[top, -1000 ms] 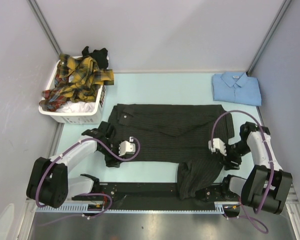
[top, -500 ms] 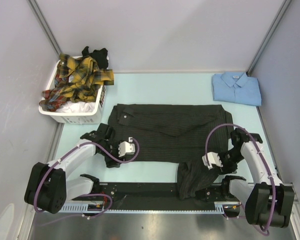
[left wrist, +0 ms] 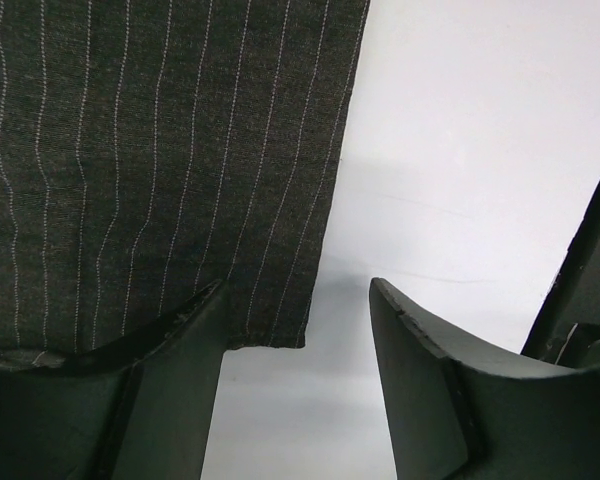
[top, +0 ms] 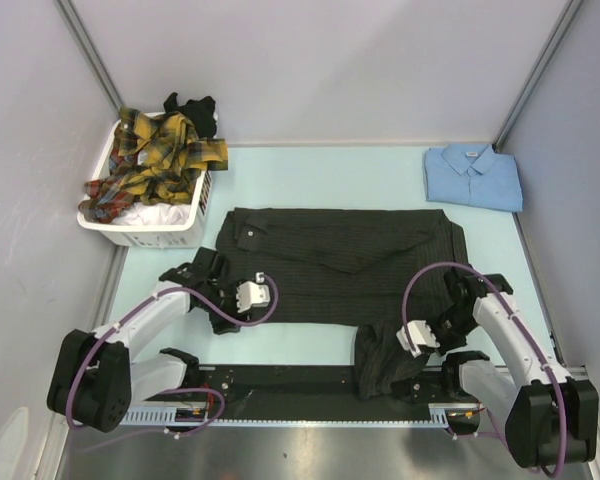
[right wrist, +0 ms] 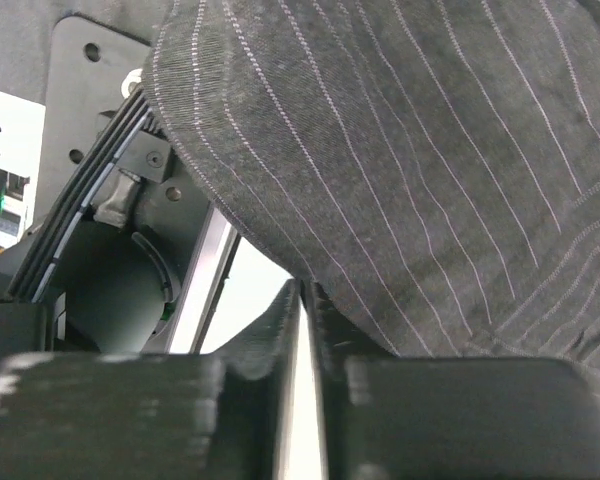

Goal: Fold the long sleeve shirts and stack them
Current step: Fold the shirt

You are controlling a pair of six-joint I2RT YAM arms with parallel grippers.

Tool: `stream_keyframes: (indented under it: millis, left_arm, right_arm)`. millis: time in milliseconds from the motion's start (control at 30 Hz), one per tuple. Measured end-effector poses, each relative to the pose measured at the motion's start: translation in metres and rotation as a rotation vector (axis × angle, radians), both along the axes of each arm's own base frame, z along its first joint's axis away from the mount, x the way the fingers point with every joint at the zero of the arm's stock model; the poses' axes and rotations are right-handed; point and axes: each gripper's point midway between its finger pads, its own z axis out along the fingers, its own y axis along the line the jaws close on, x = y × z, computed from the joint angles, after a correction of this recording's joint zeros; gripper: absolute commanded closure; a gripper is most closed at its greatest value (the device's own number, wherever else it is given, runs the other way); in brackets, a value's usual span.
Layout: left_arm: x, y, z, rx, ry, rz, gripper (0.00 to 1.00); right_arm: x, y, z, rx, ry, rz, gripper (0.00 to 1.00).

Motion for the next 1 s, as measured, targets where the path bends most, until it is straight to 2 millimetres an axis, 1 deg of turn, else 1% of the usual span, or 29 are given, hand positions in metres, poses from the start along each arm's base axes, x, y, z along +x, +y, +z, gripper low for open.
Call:
stream_keyframes:
  millis: [33,267,467,600,700,733,800,833,900,933,1000]
  left_arm:
    - [0.0,0.0,0.001,-0.001,-0.005,0.0,0.38]
    - [-0.003,0.003,0.003,0.004,-0.028,-0.017,0.44]
    - [-0.006,0.005,0.001,0.018,-0.023,-0.046,0.48]
    - [-0.007,0.007,-0.004,0.035,-0.004,-0.059,0.52]
    - [-0.005,0.008,-0.005,0.04,-0.014,-0.068,0.59]
    - [-0.004,0.007,-0.005,0.04,-0.016,-0.068,0.64]
    - [-0.002,0.007,-0.005,0.043,-0.027,-0.075,0.69]
    - [-0.002,0.007,-0.005,0.045,-0.031,-0.08,0.76]
    - [-0.001,0.007,-0.005,0.046,-0.038,-0.09,0.83]
    - [-0.001,0.007,-0.005,0.047,-0.039,-0.095,0.91]
    - [-0.001,0.008,-0.005,0.049,-0.042,-0.104,0.97]
  right_arm:
    - [0.0,0.0,0.001,0.001,-0.005,-0.007,1.0]
    - [0.005,0.003,0.009,0.015,-0.049,-0.06,1.0]
    - [0.02,0.003,0.022,0.04,-0.088,-0.129,1.0]
    - [0.025,0.001,0.026,0.05,-0.096,-0.156,1.0]
    - [0.03,0.0,0.029,0.061,-0.081,-0.192,1.0]
    - [0.032,0.0,0.031,0.063,-0.08,-0.199,1.0]
    - [0.036,0.001,0.035,0.071,-0.081,-0.212,1.0]
    - [0.038,0.001,0.037,0.076,-0.082,-0.22,1.0]
    - [0.042,0.002,0.04,0.085,-0.087,-0.232,1.0]
    - [0.043,0.002,0.042,0.088,-0.088,-0.239,1.0]
    - [0.048,0.002,0.047,0.095,-0.096,-0.258,1.0]
